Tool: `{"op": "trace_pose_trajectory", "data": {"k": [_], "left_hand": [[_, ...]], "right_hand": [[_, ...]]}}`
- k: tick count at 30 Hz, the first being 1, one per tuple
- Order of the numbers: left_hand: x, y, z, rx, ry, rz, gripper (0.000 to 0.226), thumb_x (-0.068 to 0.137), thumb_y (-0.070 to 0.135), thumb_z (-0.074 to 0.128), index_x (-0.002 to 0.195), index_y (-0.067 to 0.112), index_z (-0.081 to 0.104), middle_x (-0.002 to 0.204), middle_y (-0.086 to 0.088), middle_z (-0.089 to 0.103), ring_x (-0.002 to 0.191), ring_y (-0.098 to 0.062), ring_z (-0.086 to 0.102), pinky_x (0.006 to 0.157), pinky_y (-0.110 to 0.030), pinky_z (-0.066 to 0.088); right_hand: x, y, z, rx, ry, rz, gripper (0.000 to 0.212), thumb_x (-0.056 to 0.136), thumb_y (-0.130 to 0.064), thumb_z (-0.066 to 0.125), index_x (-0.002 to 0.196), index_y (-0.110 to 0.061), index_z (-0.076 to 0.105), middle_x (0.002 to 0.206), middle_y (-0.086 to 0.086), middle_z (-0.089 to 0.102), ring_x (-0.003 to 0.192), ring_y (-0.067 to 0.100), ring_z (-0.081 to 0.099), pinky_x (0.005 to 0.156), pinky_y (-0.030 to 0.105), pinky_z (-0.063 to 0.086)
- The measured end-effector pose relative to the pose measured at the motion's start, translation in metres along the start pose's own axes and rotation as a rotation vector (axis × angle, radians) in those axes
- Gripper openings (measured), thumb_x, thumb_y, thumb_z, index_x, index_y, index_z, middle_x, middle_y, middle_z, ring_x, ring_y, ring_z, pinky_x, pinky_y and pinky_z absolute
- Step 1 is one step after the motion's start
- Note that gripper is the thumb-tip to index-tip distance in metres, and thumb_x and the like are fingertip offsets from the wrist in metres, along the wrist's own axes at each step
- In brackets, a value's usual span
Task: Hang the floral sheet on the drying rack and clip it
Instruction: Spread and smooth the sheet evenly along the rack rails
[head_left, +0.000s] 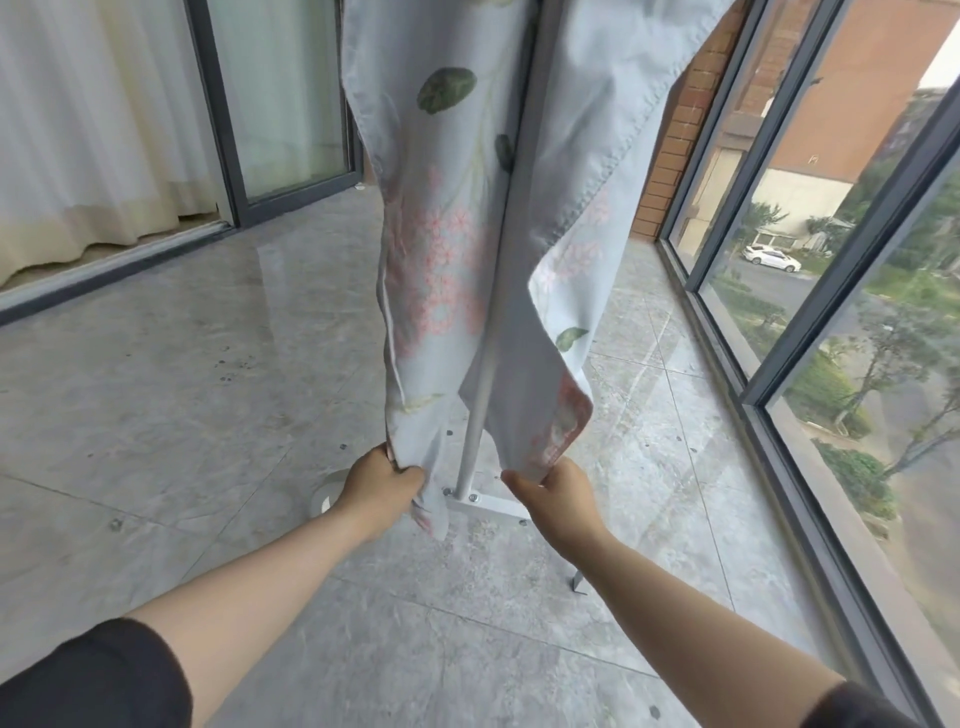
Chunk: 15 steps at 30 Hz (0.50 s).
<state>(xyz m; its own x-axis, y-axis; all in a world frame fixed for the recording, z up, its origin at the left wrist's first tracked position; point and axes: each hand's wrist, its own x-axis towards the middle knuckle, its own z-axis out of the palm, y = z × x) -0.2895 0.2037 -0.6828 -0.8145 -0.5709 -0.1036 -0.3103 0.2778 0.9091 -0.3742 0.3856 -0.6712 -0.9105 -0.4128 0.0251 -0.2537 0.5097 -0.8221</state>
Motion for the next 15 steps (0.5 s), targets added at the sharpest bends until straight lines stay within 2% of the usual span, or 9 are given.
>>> {"op": "trace_pose_trajectory", "data": {"k": [1, 3, 5, 7, 9, 11, 13, 15], "left_hand": [[0.001, -0.003, 0.001, -0.035, -0.027, 0.004, 0.012, 0.08, 0.02, 0.063, 0.089, 0.012, 0.06, 0.078, -0.001, 0.064, 0.08, -0.021, 0.061, 0.07, -0.029, 0.049], [0.001, -0.01, 0.002, -0.048, -0.118, 0.023, 0.032, 0.071, 0.034, 0.076, 0.096, 0.017, 0.064, 0.087, 0.004, 0.07, 0.085, -0.013, 0.065, 0.075, -0.029, 0.052], [-0.002, -0.016, 0.004, 0.003, -0.19, 0.041, 0.028, 0.071, 0.026, 0.081, 0.093, 0.018, 0.068, 0.088, 0.005, 0.072, 0.086, -0.01, 0.066, 0.073, -0.022, 0.049], [-0.004, -0.021, 0.009, 0.011, -0.188, 0.047, 0.014, 0.077, 0.016, 0.076, 0.089, 0.017, 0.068, 0.09, 0.0, 0.072, 0.087, -0.014, 0.066, 0.073, -0.022, 0.048], [-0.006, -0.025, 0.011, 0.022, -0.154, 0.045, 0.005, 0.084, 0.015, 0.068, 0.088, 0.015, 0.068, 0.087, -0.003, 0.071, 0.084, -0.017, 0.064, 0.071, -0.023, 0.047], [-0.005, -0.03, 0.012, -0.012, -0.155, 0.016, 0.012, 0.084, 0.016, 0.062, 0.095, 0.013, 0.067, 0.091, -0.003, 0.069, 0.086, -0.018, 0.064, 0.077, -0.028, 0.052], [-0.005, -0.035, 0.013, -0.135, -0.199, -0.045, 0.021, 0.084, 0.01, 0.064, 0.104, 0.014, 0.064, 0.102, -0.006, 0.069, 0.095, -0.019, 0.065, 0.084, -0.036, 0.056], [-0.007, -0.038, 0.015, -0.211, -0.239, -0.058, 0.027, 0.082, 0.001, 0.068, 0.107, 0.01, 0.063, 0.107, -0.011, 0.068, 0.1, -0.023, 0.065, 0.081, -0.037, 0.058]], "right_hand": [[0.0, 0.002, 0.0, -0.023, 0.008, 0.008, 0.029, 0.083, -0.021, 0.061, 0.062, -0.006, 0.048, 0.052, 0.0, 0.042, 0.047, 0.014, 0.034, 0.046, 0.027, 0.028], [-0.002, 0.007, 0.001, -0.077, 0.035, 0.01, 0.034, 0.084, -0.019, 0.057, 0.056, -0.011, 0.04, 0.048, -0.002, 0.036, 0.045, 0.013, 0.029, 0.044, 0.025, 0.024], [-0.006, 0.016, 0.001, -0.118, 0.023, -0.004, 0.033, 0.084, -0.022, 0.056, 0.057, -0.011, 0.039, 0.049, 0.0, 0.039, 0.045, 0.014, 0.031, 0.045, 0.027, 0.026], [-0.009, 0.027, 0.003, -0.188, -0.026, -0.016, 0.03, 0.083, -0.027, 0.058, 0.061, -0.011, 0.045, 0.052, -0.001, 0.043, 0.045, 0.013, 0.035, 0.045, 0.029, 0.028], [-0.012, 0.039, 0.005, -0.264, -0.061, -0.006, 0.025, 0.08, -0.031, 0.061, 0.068, -0.012, 0.052, 0.056, 0.002, 0.051, 0.049, 0.017, 0.044, 0.048, 0.033, 0.034], [-0.016, 0.049, 0.006, -0.246, -0.071, 0.033, 0.022, 0.077, -0.031, 0.064, 0.071, -0.012, 0.056, 0.063, 0.006, 0.062, 0.052, 0.021, 0.052, 0.05, 0.035, 0.041], [-0.02, 0.055, 0.006, -0.198, -0.068, 0.069, 0.016, 0.076, -0.027, 0.066, 0.072, -0.012, 0.06, 0.062, 0.003, 0.067, 0.054, 0.022, 0.06, 0.053, 0.036, 0.048], [-0.024, 0.06, 0.008, -0.198, -0.074, 0.077, 0.011, 0.077, -0.022, 0.066, 0.071, -0.014, 0.062, 0.061, -0.001, 0.068, 0.055, 0.02, 0.063, 0.054, 0.034, 0.05]]}}
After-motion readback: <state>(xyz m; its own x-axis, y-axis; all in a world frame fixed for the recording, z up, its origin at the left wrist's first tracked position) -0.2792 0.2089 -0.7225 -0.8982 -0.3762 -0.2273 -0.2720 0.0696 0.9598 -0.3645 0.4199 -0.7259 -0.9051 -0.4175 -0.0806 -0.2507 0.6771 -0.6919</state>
